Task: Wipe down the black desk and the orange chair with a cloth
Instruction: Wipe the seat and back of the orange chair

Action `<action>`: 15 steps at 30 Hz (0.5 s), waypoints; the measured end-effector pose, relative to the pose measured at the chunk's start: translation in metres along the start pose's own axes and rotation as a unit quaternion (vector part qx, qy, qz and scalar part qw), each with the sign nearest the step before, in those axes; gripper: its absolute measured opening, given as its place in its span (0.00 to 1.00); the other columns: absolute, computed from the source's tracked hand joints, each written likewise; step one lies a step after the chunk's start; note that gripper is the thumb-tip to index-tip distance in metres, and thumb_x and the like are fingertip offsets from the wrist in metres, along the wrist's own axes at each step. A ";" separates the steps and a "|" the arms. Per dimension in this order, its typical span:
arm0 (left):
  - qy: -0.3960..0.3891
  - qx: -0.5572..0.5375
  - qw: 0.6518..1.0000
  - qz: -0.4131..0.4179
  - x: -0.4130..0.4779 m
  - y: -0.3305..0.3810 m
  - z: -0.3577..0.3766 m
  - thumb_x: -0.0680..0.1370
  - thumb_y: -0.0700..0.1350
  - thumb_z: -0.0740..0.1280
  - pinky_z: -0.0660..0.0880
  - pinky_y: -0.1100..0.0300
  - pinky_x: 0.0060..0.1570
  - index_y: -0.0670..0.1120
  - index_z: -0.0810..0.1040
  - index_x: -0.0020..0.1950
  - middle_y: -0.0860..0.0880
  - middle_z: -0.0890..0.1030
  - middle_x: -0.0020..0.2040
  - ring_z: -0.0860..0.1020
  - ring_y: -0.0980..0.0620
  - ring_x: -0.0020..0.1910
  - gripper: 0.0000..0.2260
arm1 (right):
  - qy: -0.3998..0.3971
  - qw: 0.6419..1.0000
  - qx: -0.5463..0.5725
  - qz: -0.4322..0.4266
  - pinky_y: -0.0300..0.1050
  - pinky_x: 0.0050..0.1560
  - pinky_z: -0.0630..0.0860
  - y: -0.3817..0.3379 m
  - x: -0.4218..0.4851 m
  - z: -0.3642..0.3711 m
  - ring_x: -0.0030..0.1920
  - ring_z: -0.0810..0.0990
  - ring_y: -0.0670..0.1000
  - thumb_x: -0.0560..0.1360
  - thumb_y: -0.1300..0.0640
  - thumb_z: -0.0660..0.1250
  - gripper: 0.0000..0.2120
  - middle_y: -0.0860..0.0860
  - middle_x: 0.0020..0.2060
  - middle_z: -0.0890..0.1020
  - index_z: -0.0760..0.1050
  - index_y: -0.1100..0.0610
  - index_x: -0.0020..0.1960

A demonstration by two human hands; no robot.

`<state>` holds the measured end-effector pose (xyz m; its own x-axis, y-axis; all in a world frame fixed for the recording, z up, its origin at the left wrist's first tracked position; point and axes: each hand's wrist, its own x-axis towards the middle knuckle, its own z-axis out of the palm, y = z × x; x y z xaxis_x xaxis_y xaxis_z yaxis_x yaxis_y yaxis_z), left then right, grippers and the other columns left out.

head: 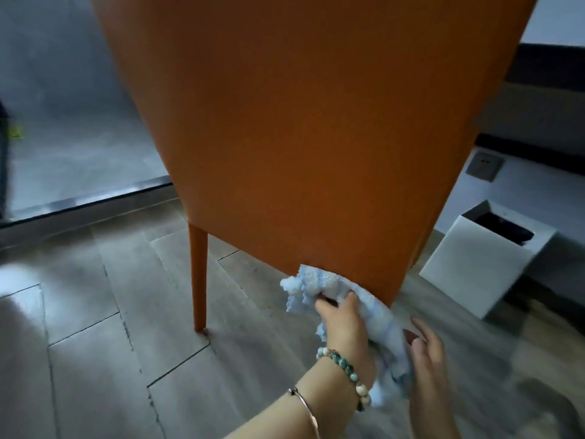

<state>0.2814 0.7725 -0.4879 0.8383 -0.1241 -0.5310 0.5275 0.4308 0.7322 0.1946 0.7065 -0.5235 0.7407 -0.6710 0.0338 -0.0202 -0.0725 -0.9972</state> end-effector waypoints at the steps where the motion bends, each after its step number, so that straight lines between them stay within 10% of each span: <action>1: -0.028 -0.002 1.000 -0.003 -0.011 0.001 -0.006 0.78 0.47 0.61 0.72 0.45 0.60 0.53 0.62 0.65 0.44 0.73 0.59 0.74 0.43 0.59 0.17 | -0.027 0.999 0.020 -0.005 0.26 0.42 0.71 -0.008 0.000 0.008 0.47 0.76 0.32 0.76 0.62 0.65 0.18 0.42 0.52 0.76 0.66 0.46 0.61; 5: -0.160 -0.050 0.984 -0.055 -0.045 0.016 -0.020 0.80 0.53 0.57 0.72 0.49 0.58 0.49 0.71 0.63 0.45 0.78 0.58 0.76 0.46 0.59 0.15 | 0.034 0.996 -0.076 -0.035 0.24 0.60 0.63 -0.017 0.010 0.002 0.63 0.72 0.40 0.77 0.70 0.59 0.20 0.55 0.63 0.74 0.66 0.56 0.66; 9: -0.248 0.081 0.965 0.005 -0.062 0.027 -0.032 0.79 0.43 0.59 0.71 0.57 0.46 0.49 0.75 0.54 0.53 0.81 0.47 0.79 0.55 0.48 0.07 | 0.200 0.965 -0.039 -0.166 0.28 0.50 0.68 -0.066 0.022 -0.004 0.54 0.76 0.50 0.70 0.63 0.62 0.15 0.51 0.51 0.78 0.73 0.47 0.52; 15: -0.084 0.226 0.932 0.271 -0.044 0.030 -0.046 0.76 0.36 0.62 0.75 0.61 0.42 0.55 0.78 0.46 0.53 0.83 0.42 0.81 0.53 0.43 0.13 | 0.090 0.979 0.039 -0.179 0.48 0.60 0.73 -0.088 0.052 0.044 0.63 0.72 0.47 0.65 0.39 0.67 0.34 0.51 0.64 0.72 0.63 0.49 0.67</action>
<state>0.2540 0.8320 -0.4627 0.9882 -0.1523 0.0146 -0.0062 0.0554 0.9984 0.2647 0.7106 -0.4369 0.5599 -0.7325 0.3872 0.2759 -0.2759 -0.9208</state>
